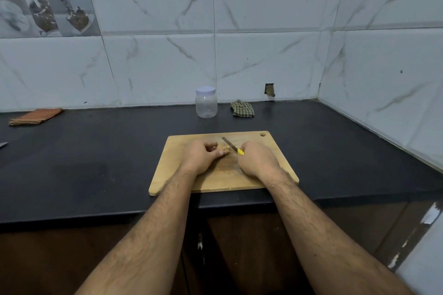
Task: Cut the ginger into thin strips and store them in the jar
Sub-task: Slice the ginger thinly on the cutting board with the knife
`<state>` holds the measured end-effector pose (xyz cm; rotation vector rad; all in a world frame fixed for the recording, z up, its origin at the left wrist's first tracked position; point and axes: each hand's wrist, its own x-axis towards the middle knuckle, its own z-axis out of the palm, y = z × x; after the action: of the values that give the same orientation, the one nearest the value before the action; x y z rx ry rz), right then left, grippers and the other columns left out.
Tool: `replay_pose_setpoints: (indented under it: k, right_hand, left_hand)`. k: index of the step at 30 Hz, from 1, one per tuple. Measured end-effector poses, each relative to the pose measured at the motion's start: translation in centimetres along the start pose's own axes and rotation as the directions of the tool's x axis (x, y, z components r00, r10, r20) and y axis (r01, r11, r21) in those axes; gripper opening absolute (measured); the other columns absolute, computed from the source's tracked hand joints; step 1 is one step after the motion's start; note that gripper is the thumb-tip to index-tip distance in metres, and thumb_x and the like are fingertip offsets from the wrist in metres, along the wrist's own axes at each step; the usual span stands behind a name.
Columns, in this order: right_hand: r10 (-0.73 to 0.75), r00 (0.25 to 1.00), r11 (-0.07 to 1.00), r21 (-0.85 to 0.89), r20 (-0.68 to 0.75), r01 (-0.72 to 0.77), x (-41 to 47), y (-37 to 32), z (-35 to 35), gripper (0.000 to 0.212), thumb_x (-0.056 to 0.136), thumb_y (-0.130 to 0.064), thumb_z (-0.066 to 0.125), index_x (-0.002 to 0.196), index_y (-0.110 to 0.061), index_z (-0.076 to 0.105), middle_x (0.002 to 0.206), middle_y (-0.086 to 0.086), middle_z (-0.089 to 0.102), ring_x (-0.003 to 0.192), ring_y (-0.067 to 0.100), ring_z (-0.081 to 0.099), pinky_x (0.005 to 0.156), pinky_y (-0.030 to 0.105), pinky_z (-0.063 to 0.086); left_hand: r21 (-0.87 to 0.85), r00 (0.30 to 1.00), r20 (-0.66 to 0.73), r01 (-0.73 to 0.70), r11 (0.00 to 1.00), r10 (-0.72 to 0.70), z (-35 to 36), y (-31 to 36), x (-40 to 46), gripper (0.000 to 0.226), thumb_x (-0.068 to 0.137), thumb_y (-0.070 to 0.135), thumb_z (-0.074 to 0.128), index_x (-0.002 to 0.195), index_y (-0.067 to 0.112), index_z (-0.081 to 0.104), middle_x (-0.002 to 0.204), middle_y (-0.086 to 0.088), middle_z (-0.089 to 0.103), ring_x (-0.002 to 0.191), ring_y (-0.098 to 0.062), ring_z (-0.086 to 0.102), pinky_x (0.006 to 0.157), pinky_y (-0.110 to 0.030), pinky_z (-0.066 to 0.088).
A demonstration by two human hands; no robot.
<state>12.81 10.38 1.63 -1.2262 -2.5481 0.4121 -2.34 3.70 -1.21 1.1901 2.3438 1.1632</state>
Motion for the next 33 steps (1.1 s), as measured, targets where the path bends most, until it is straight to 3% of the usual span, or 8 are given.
replay_pose_setpoints:
  k: [9, 20, 26, 33]
  right_hand:
    - [-0.018, 1.0, 1.0, -0.009, 0.013, 0.018, -0.3, -0.1, -0.4, 0.017, 0.091, -0.015, 0.051, 0.101, -0.017, 0.064, 0.091, 0.0, 0.063, 0.082, 0.019, 0.056, 0.063, 0.03, 0.041]
    - [-0.045, 0.998, 0.996, -0.077, -0.035, 0.043, -0.6, -0.3, 0.2, 0.02, 0.093, -0.022, 0.048, 0.105, -0.02, 0.064, 0.097, 0.001, 0.065, 0.088, 0.021, 0.056, 0.067, 0.033, 0.043]
    - [-0.058, 0.997, 0.994, -0.097, -0.052, 0.053, -1.0, -0.3, 0.1, 0.022, 0.095, -0.023, 0.046, 0.109, -0.02, 0.063, 0.1, 0.001, 0.065, 0.091, 0.022, 0.056, 0.068, 0.034, 0.044]
    - [-0.05, 0.998, 0.991, -0.126, -0.042, 0.045, -1.5, -0.5, -0.2, 0.022, 0.096, -0.023, 0.043, 0.107, -0.019, 0.062, 0.106, 0.004, 0.065, 0.088, 0.023, 0.049, 0.069, 0.034, 0.039]
  left_hand:
    - [-0.102, 1.0, -0.015, -0.019, 0.995, 0.018, 0.2, -0.6, 0.1, 0.034, 0.082, 0.027, 0.078, 0.115, 0.023, 0.072, 0.107, 0.005, 0.073, 0.101, -0.007, 0.065, 0.1, -0.034, 0.049]
    - [-0.13, 0.997, -0.056, -0.06, 0.99, 0.053, 0.3, -0.3, -0.3, 0.036, 0.083, 0.024, 0.076, 0.118, 0.017, 0.069, 0.113, 0.004, 0.071, 0.101, -0.007, 0.063, 0.099, -0.03, 0.049]
    - [0.035, 0.993, -0.077, -0.088, 0.996, 0.09, 0.3, -0.2, -0.6, 0.038, 0.086, 0.035, 0.073, 0.12, 0.019, 0.069, 0.113, 0.004, 0.07, 0.104, -0.01, 0.062, 0.096, -0.032, 0.049]
    - [0.096, 0.99, -0.086, -0.106, 0.99, 0.115, 0.4, -0.1, -0.8, 0.041, 0.086, 0.036, 0.072, 0.123, 0.02, 0.068, 0.111, 0.002, 0.072, 0.105, -0.013, 0.064, 0.096, -0.033, 0.049]
